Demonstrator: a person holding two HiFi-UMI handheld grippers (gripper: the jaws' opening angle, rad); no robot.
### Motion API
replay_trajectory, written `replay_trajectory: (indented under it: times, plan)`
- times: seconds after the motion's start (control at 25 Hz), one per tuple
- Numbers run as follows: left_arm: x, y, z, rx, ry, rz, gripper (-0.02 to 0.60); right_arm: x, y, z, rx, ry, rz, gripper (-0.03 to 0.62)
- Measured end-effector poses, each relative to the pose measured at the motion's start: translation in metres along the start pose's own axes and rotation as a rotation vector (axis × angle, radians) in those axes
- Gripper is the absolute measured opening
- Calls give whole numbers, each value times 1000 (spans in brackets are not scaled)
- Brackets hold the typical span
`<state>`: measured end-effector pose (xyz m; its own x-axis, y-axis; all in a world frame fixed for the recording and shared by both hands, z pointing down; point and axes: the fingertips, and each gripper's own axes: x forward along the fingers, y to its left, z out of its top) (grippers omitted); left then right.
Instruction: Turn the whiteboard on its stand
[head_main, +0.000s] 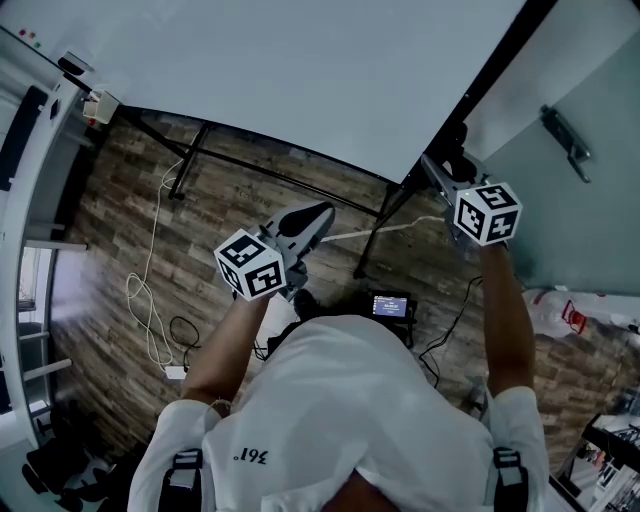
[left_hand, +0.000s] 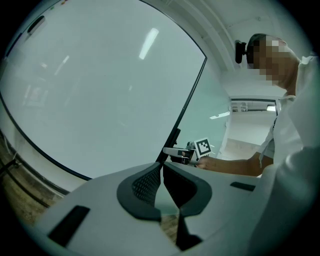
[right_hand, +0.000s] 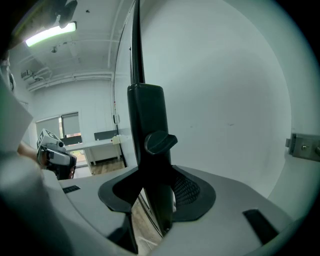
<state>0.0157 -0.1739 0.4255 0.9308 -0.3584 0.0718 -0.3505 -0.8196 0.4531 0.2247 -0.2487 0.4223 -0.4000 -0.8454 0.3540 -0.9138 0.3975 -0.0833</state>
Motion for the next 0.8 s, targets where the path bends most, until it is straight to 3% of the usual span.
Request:
replay_trajectory:
  times: [0.8]
  plan:
    - [-14, 12, -7, -20, 1, 40, 8, 39, 33, 11, -10, 22, 41, 187]
